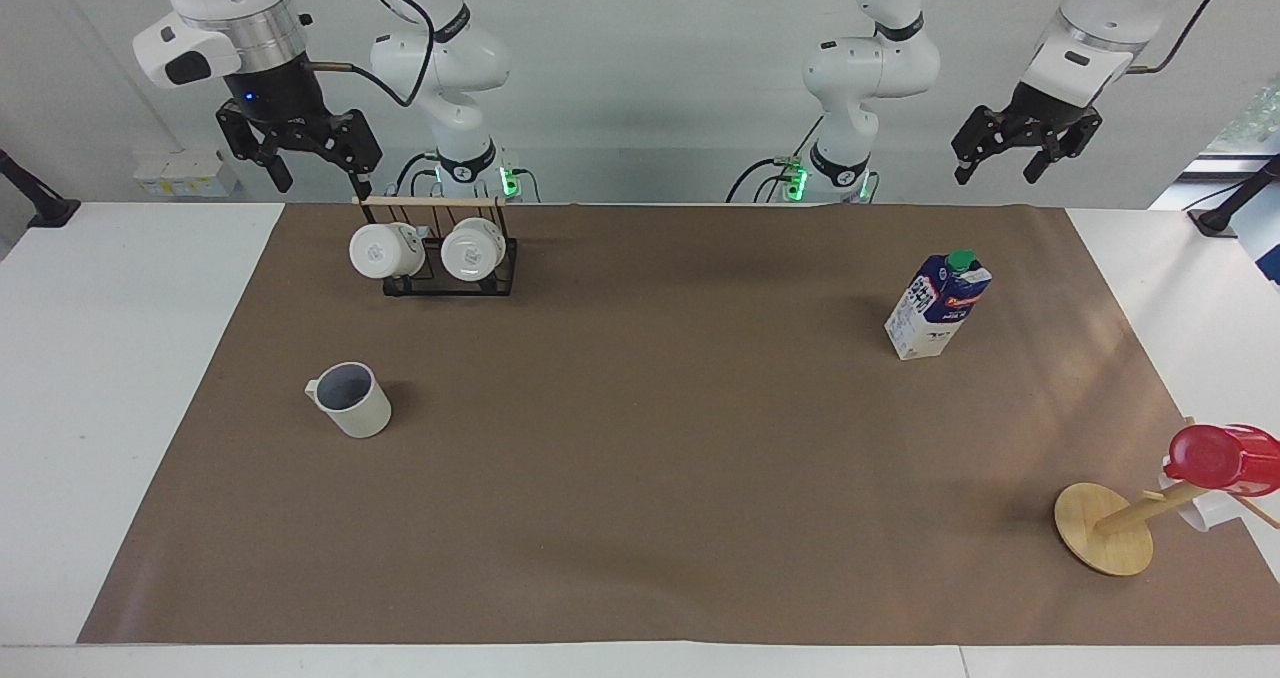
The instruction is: Place cup and milk on table
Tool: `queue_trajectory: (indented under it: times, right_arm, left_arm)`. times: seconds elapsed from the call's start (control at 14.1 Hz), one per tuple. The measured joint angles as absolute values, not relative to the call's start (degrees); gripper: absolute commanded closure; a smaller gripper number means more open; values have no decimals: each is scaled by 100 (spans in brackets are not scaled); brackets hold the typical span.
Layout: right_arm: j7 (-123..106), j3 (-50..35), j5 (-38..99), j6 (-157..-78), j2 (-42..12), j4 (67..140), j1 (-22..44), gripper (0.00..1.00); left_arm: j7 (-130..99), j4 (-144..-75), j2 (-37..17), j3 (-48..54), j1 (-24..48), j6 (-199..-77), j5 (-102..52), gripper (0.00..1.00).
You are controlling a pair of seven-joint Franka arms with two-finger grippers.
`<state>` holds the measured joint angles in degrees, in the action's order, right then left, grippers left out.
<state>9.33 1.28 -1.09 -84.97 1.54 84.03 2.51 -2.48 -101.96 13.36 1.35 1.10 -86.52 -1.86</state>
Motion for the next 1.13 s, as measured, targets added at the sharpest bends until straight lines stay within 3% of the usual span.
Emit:
queue_trajectory:
  times: [1.13]
  right_arm:
    - [933, 128, -109, -8497, 154, 8403, 251, 0]
  left_arm:
    - [-248, -10815, 1306, 72, -45, -9103, -186, 0]
